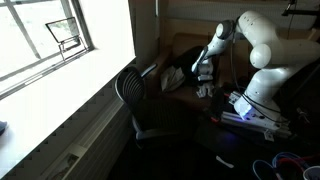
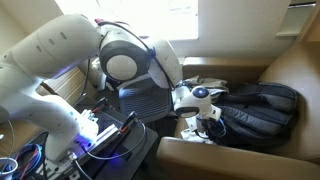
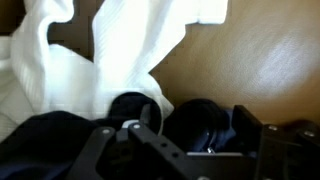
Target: Move the black cloth to the backrest of the black chair
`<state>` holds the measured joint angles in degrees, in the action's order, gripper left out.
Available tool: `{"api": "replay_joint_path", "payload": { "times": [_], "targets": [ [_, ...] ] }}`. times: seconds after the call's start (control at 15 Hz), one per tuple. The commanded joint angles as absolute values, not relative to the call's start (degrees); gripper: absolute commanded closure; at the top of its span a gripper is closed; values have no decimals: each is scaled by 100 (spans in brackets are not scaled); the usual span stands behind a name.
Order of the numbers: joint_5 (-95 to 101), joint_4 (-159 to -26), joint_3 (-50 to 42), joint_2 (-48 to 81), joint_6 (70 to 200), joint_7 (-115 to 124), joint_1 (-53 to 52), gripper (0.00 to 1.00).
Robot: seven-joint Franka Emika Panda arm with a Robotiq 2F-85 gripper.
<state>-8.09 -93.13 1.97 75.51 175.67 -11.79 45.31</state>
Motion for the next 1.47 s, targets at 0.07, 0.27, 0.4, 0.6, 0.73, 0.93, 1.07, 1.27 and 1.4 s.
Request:
{"api": "replay_joint_path", "payload": {
  "times": [0.07,0.27,0.4,0.6,0.73,0.93,1.07,1.27,1.4],
  "targets": [
    [-764,-9260,-240,7583,17676,-579,4115,55],
    [-770,-9221,-386,7612,17614,-383,3975,75],
    [-776,-9209,-462,7623,17601,-297,3905,90],
    [-774,-9209,-490,7618,17598,-249,3876,100],
    [-740,-9225,-281,7577,17546,-370,4043,100],
    [-741,-9519,294,7124,16659,-579,4422,99],
    [-849,-9902,502,6577,16044,-638,4465,99],
    [-1063,-10260,786,5728,14887,-833,4586,99],
    [-1293,-10400,904,5163,13999,-1009,4608,99]
  ]
}}
